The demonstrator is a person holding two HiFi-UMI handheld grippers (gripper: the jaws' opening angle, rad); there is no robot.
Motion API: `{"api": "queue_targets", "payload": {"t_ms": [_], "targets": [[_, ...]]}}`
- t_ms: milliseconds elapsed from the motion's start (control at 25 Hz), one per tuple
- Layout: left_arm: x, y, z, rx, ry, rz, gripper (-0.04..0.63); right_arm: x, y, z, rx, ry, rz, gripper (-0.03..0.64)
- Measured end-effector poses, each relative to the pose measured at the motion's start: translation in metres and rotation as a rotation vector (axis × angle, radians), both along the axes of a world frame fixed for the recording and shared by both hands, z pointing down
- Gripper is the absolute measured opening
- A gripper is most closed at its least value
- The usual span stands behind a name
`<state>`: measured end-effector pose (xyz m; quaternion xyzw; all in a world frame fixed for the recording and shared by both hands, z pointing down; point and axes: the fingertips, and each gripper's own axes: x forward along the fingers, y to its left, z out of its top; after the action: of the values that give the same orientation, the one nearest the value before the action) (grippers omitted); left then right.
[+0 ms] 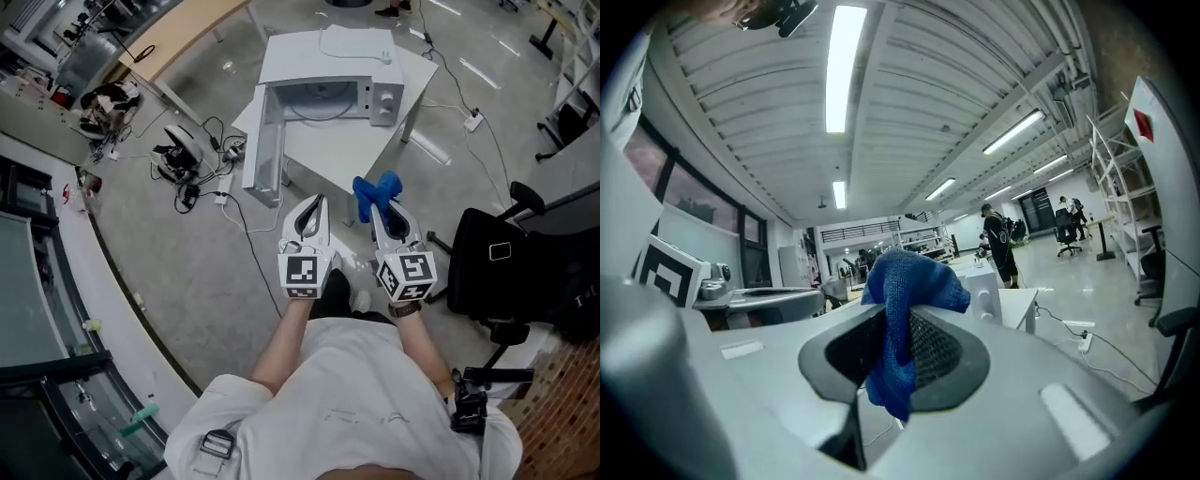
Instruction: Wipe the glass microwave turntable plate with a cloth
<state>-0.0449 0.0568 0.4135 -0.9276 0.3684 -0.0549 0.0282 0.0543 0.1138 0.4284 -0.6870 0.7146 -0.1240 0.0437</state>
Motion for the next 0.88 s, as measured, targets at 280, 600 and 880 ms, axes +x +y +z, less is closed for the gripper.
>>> {"api": "queue_targets", "payload": {"t_ms": [280, 600, 880], "targets": [[0.044, -0.077, 0.01, 0.004, 0.019, 0.021, 0.0, 0.034, -0.07, 0.016, -0.038, 0.029, 0.017, 0.066], [0.061, -0.182, -0.016, 0.043, 0.092, 0.006, 0.0, 0.055, -0.201, -0.029, 0.02, 0.179, -0.042, 0.067], [0.052, -0.259, -0.006, 0.024, 0.086, -0.057, 0.001, 0.067, -0.251, -0.016, 0.002, 0.147, 0.021, 0.067]]}}
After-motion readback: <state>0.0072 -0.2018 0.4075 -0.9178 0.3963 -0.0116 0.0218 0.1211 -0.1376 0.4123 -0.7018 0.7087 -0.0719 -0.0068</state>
